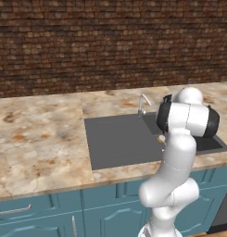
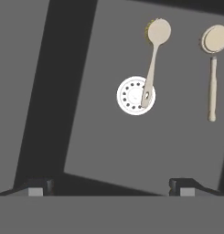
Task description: Pick up the dish brush and dish brush from the sink, and place them back in the cabinet, and close the cabinet door.
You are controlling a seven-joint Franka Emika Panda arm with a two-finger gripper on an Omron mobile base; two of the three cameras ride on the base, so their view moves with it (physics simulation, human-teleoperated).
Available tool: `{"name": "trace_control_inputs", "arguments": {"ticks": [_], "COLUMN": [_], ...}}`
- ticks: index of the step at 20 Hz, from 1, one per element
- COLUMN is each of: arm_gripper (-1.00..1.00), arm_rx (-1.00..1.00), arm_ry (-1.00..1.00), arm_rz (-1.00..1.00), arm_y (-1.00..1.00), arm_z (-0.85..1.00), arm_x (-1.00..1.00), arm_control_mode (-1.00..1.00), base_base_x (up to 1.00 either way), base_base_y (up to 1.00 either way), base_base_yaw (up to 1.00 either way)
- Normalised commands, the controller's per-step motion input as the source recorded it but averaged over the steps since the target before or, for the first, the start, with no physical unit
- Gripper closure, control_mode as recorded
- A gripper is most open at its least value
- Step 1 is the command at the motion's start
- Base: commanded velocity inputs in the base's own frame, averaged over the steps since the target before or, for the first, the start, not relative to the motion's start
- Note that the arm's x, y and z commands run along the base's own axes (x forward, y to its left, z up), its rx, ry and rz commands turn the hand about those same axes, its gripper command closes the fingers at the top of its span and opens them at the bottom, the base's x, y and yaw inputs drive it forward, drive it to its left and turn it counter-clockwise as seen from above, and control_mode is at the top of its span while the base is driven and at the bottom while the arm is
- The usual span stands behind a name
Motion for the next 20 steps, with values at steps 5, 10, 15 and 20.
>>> {"name": "trace_control_inputs", "arguments": {"ticks": [5,10,15,20], "arm_gripper": [-1.0,-1.0,-1.0,-1.0], "arm_rx": [0.0,0.0,0.0,0.0], "arm_ry": [0.0,0.0,0.0,0.0], "arm_rz": [0.0,0.0,0.0,0.0], "arm_y": [-0.06,-0.08,-0.08,-0.02], "arm_z": [-0.3,-0.27,-0.28,-0.31], "arm_x": [0.12,0.1,0.19,0.23], "arm_control_mode": [-1.0,-1.0,-1.0,-1.0], "base_base_x": [0.0,0.0,0.0,0.0], "base_base_y": [0.0,0.0,0.0,0.0], "base_base_yaw": [0.0,0.0,0.0,0.0]}}
